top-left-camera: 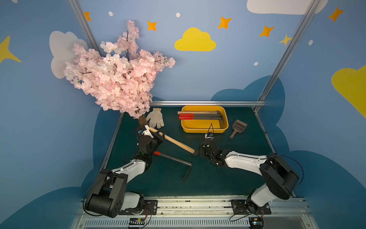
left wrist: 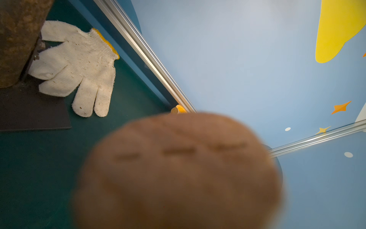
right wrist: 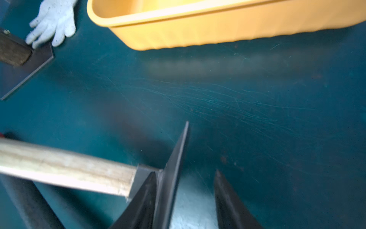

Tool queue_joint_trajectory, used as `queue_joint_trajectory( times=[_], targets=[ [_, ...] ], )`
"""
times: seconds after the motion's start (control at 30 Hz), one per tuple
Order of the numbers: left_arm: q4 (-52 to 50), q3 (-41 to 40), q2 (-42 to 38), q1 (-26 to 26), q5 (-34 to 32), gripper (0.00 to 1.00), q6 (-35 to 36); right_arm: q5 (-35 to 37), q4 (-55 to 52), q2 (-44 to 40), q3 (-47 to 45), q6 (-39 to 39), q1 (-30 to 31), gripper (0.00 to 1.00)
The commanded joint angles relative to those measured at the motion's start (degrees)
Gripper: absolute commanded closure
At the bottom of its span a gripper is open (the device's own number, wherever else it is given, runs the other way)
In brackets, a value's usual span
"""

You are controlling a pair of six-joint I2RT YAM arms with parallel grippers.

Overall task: Put the small hoe into the storage box
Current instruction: Pick up the hoe from the center of the board.

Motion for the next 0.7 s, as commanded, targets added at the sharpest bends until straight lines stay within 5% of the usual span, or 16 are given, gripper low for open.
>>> queue_joint_trajectory(
  times=[0.0,0.23,0.47,0.67],
  targets=[
    [-7.03,-1.09,1.31,0.01,-2.51,0.97,8.49,-0.11,1.84,1.35,2.24,0.00,-0.85,0.64],
    [-7.20,-1.36,1.19,-0.01,-2.03,0.97,8.77,0.41,0.57,0.75,3.26,-0.12,-1.41,1.00],
    [-7.52,-1.38,0.51,-0.16,-1.08,0.96,10.37,0.30,-3.53,-1.47,4.98,-0.81,-2.19,1.00],
    [-11.57,-0.93,-3.63,-0.20,-1.17,0.56,14.52,-2.31,-15.62,-2.99,12.65,-4.20,-4.45,1.00]
  ],
)
